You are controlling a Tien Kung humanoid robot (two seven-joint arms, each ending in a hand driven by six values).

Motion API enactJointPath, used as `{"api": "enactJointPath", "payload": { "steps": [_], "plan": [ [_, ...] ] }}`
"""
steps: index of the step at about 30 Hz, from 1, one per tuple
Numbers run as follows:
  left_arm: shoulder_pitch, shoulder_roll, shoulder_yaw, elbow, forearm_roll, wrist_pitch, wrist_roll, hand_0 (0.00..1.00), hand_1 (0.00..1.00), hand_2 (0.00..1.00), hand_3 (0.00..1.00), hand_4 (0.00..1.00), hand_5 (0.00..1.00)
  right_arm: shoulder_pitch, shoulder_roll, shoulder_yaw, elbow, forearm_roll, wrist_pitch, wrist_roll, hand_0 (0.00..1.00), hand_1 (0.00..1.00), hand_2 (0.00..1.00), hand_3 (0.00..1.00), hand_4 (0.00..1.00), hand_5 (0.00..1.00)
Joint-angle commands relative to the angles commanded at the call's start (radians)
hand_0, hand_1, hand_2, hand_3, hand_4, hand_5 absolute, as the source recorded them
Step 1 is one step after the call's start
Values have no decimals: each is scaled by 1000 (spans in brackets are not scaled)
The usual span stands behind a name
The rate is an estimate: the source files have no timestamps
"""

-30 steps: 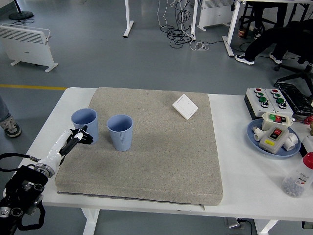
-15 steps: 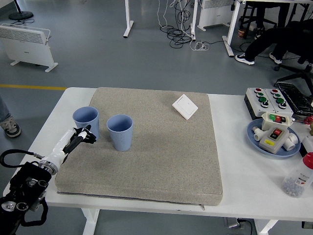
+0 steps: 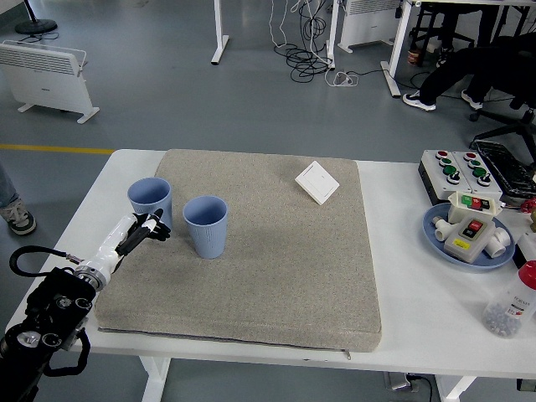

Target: Push cup pick cup insert cup

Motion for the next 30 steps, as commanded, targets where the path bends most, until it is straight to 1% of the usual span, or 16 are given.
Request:
{"api": "enactJointPath", "payload": {
  "steps": [3, 6, 10, 11, 12, 16, 17, 18, 20, 22, 23, 24, 25, 28, 29, 30],
  "plan": [
    [-9, -6, -5, 15, 11, 0, -4, 727, 527, 489, 445, 569, 998, 0, 0, 0, 0, -1, 0, 0, 775, 682, 679, 567, 127, 469],
    [-9, -8, -7, 12, 15, 2, -4, 731, 530, 490, 447, 570, 998, 0, 1, -2, 0, 0, 0, 0, 774, 682, 680, 567, 127, 468],
    [10, 6, 2, -28, -1, 4, 1, 731, 530, 490, 447, 570, 998, -2, 1, -1, 0, 2, 0, 0, 774, 682, 680, 567, 127, 468],
    [17, 12, 5, -43, -6, 5, 3, 691, 529, 492, 448, 570, 998, -2, 1, 0, 0, 1, 0, 0, 775, 682, 680, 567, 127, 469],
    [31, 24, 7, -69, -7, 5, 7, 691, 529, 492, 448, 570, 998, -3, 1, 0, 0, 1, 0, 0, 775, 682, 680, 567, 127, 469],
    [72, 54, -1, -158, 1, 4, 17, 691, 529, 492, 448, 570, 998, -6, 0, 3, 0, -1, 0, 0, 775, 682, 680, 567, 127, 469],
    [87, 66, -6, -189, 2, 4, 20, 558, 513, 486, 448, 570, 998, -7, 1, 3, 0, 0, 0, 0, 774, 682, 680, 567, 127, 469],
    [91, 69, -8, -203, 3, 5, 21, 558, 513, 486, 448, 570, 998, -7, 1, 4, 0, 0, 0, 0, 774, 682, 680, 567, 127, 469],
    [119, 93, -32, -266, 15, 8, 26, 558, 513, 486, 448, 570, 998, -9, 0, 6, 0, -3, 0, 0, 774, 682, 680, 567, 127, 469],
    [132, 108, -50, -317, 26, 15, 25, 558, 513, 486, 448, 570, 998, -10, 1, 8, 0, -4, 0, -1, 774, 682, 680, 567, 127, 469],
    [138, 117, -64, -341, 29, 22, 22, 408, 495, 481, 449, 626, 998, -11, 1, 8, 0, -3, -1, -1, 774, 682, 680, 567, 127, 469],
    [141, 123, -73, -375, 31, 27, 20, 408, 495, 481, 449, 626, 998, -12, 1, 8, 0, -3, -1, -1, 774, 682, 680, 567, 127, 469],
    [143, 127, -79, -393, 32, 31, 18, 408, 495, 481, 449, 626, 998, -12, 1, 8, 0, -3, -1, -1, 774, 682, 680, 567, 127, 469],
    [140, 144, -105, -493, 51, 69, -2, 408, 495, 481, 449, 626, 998, -15, 1, 9, 0, -3, -1, -1, 774, 682, 680, 567, 127, 469],
    [135, 148, -108, -520, 63, 81, -5, 489, 574, 571, 541, 812, 828, -16, 1, 9, 0, -4, -1, -1, 774, 682, 680, 567, 127, 467],
    [131, 150, -110, -547, 76, 91, -7, 489, 574, 571, 541, 812, 828, -17, 0, 9, 0, -4, -1, -1, 774, 682, 680, 567, 127, 467]
  ]
}}
